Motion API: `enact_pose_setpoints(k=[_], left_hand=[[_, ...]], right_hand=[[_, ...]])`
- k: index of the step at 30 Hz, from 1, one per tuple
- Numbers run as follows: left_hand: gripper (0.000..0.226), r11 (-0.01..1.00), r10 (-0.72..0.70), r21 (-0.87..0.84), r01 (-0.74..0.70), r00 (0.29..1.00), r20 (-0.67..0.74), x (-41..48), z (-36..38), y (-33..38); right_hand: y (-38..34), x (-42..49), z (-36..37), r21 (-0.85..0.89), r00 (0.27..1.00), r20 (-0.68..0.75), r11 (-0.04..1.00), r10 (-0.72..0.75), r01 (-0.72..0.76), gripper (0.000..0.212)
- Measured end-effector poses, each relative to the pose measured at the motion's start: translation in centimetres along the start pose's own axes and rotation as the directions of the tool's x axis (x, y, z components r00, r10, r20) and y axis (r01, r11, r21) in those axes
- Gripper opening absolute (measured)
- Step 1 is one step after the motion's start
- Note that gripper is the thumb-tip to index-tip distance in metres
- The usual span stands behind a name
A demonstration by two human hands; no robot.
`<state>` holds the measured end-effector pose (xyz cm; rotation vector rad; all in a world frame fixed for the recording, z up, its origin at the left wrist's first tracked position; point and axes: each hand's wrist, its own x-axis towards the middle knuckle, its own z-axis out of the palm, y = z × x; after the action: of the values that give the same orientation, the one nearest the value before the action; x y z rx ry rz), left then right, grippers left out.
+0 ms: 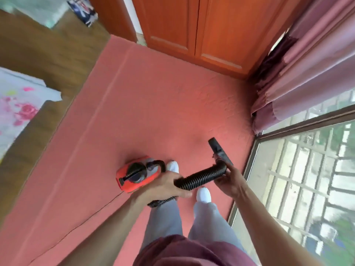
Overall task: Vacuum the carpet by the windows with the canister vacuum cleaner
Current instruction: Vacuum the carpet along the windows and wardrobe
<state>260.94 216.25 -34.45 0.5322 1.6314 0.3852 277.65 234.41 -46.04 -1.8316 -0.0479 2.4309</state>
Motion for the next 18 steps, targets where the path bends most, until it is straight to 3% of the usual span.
enact_pose_setpoints(k=[4,9,11,14,18], left_hand=[[0.028,1.0,0.005,-0.026,-0.009,0.99,-0.144,-5.4,1.7,-1.6],[0.034,0.996,-0.033,-0.093,-0.002,0.927,-0.374,-11.9,1.3,-5.3],[0.041,0.993,-0.035,-0.118,-0.02,0.896,-0.442,-14.5,1.3,-6.9],[0.027,0.988,-0.056,-0.152,-0.023,0.867,-0.495,-18.2,1.9,-10.0],[0.026,0.975,-0.128,-0.222,-0.008,0.795,-0.593,-22.5,3.8,-15.5]], right_hand=[[1.4,-3.8,2.4,-0.196,0.997,0.07,0.98,0.042,-0.027,0.021],[5.4,-8.0,9.9,-0.454,0.989,0.14,0.891,0.044,0.025,0.018],[7.5,-9.1,12.3,-0.549,0.984,0.164,0.835,0.065,0.037,0.017],[11.2,-9.8,15.1,-0.699,0.969,0.193,0.715,0.156,0.024,0.016],[17.7,-10.1,18.4,-0.831,0.936,0.195,0.556,0.294,-0.001,0.018]])
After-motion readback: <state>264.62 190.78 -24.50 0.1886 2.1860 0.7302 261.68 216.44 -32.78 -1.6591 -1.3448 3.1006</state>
